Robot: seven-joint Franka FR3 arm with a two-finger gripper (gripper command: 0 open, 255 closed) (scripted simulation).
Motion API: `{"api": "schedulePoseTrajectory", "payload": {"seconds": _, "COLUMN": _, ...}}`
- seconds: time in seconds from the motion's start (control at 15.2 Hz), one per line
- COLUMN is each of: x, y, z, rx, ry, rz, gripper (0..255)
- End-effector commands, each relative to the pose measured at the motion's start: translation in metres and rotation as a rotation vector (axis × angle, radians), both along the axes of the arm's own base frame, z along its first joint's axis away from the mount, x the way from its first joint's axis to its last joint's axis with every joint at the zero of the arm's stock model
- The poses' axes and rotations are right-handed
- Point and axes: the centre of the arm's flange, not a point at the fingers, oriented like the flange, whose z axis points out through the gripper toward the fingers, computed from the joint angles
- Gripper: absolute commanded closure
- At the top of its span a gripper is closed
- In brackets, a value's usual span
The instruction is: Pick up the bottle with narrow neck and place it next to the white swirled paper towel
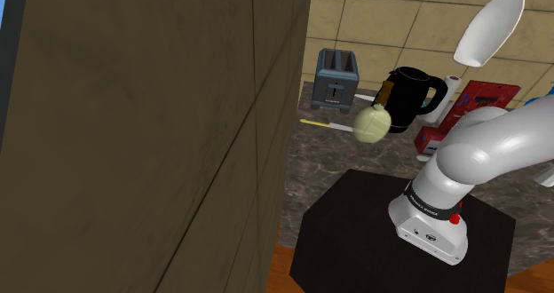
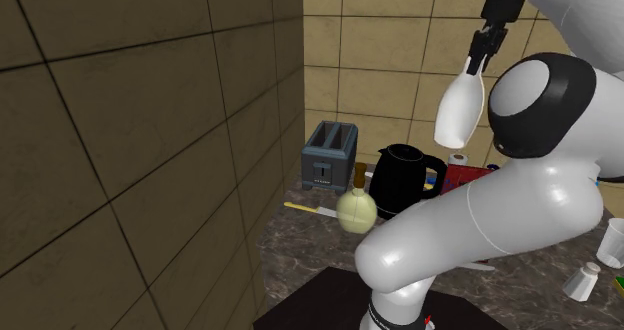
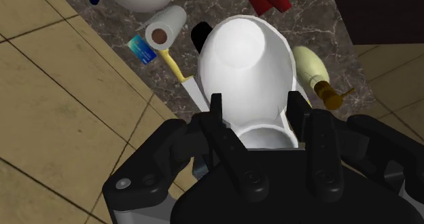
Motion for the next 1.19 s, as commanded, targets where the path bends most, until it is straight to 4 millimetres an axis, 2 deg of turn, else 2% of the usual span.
{"api": "schedulePoseTrajectory", "payload": {"seconds": 0.0, "x": -0.018, "y": -0.023, "z": 0.0, "rx": -0.001, "ry": 0.0, "rz": 0.001, "gripper": 255}}
{"api": "schedulePoseTrajectory", "payload": {"seconds": 0.26, "x": -0.048, "y": -0.068, "z": 0.001, "rx": -0.001, "ry": 0.0, "rz": 0.001, "gripper": 255}}
{"api": "schedulePoseTrajectory", "payload": {"seconds": 1.12, "x": -0.048, "y": -0.068, "z": -0.068, "rx": -0.001, "ry": 0.0, "rz": 0.001, "gripper": 255}}
